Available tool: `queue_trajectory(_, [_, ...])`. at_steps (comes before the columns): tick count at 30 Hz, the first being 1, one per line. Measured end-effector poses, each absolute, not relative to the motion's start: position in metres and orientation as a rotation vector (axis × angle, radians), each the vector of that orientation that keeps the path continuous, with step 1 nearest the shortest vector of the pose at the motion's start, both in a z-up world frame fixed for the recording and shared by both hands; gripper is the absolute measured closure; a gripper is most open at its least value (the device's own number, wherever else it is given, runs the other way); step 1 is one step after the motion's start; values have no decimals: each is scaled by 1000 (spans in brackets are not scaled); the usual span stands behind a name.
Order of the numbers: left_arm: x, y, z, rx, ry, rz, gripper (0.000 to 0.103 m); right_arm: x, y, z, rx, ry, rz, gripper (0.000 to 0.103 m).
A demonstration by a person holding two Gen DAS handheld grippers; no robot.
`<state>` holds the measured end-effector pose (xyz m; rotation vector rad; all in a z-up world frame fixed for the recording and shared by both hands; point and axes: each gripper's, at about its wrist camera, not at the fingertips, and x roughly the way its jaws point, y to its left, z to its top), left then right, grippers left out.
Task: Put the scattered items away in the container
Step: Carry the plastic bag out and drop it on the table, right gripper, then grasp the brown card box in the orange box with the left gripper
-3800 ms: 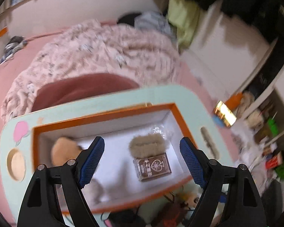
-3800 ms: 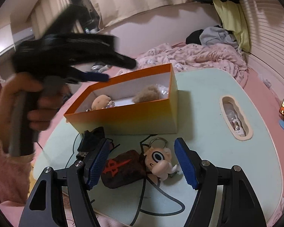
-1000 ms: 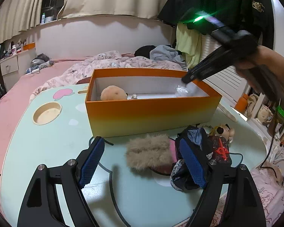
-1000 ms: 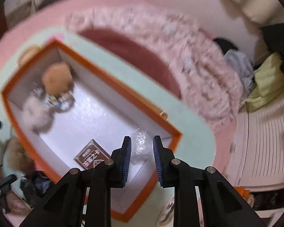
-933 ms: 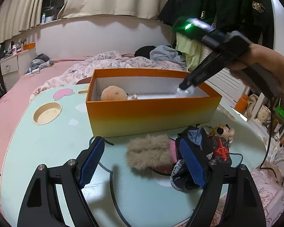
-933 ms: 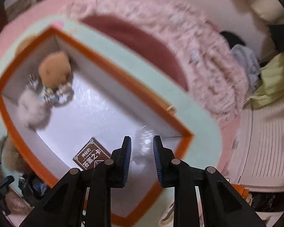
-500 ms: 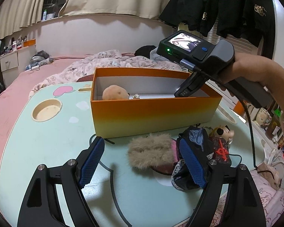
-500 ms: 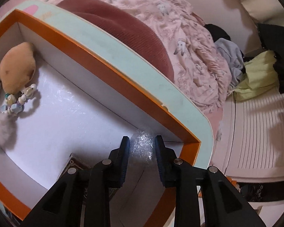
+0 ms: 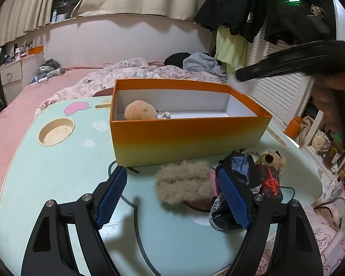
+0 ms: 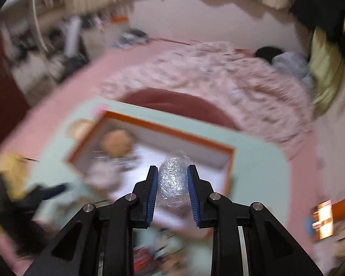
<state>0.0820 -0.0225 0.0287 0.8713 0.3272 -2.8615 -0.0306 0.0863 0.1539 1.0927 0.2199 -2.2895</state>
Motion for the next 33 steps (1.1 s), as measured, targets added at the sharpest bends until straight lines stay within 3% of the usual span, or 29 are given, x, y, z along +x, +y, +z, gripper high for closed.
queue_trajectory(7, [81,-22,27,877,322,-2861,22,7,136,136,1137,-108,-2164,78])
queue_trajectory(16, [80,-21,27,875,306,-2859,22,17,115,87,1242,-70,-2169,77])
queue_trajectory(18, [81,-21,28,873,301,-2860,22,19,114,84,1225,-90,-2171,73])
queue_trajectory(20, [80,-20,28,877,300,-2860,22,20,116,81,1213,-146,-2160,50])
queue_trajectory(21, [80,-20,27,879,300,-2859,22,21,118,80,1205,-168,-2162,47])
queue_trajectory(33, [77,-22,46,864,232,-2819,22,74,170,86,850,-438,-2487,46])
